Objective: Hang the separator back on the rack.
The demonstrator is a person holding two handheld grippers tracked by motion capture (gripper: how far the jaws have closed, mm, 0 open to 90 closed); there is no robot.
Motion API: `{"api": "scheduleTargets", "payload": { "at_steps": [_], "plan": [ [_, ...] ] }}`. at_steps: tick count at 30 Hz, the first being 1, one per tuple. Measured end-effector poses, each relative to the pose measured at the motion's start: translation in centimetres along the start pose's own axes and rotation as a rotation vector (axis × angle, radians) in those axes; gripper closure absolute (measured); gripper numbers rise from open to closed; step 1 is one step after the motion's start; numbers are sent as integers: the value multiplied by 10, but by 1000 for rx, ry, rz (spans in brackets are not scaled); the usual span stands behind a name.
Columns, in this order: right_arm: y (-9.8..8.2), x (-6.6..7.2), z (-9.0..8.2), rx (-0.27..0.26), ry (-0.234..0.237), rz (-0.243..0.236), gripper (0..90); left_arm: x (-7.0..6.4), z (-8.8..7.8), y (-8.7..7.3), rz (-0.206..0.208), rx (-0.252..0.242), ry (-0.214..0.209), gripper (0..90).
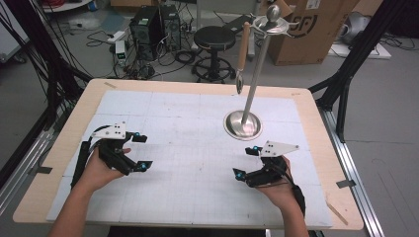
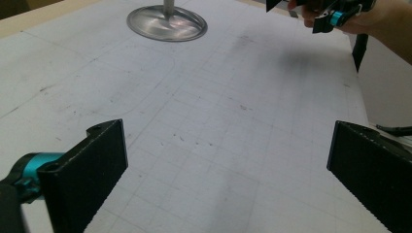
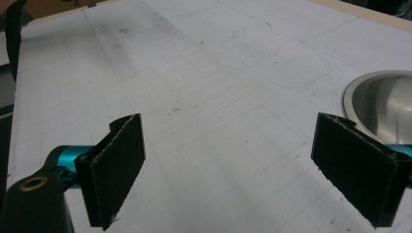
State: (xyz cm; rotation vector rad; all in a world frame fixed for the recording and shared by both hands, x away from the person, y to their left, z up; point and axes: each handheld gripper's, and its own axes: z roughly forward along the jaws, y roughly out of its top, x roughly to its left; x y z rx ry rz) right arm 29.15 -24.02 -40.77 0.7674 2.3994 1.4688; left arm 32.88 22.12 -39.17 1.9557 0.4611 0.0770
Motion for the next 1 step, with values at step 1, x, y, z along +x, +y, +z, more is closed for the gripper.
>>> {"api": "scheduleTargets", "payload": {
  "at_steps": [1],
  "plan": [
    [0,0,0,-2,-3,-2,109,0,0,0,-3,-1,1,16]
  ]
}}
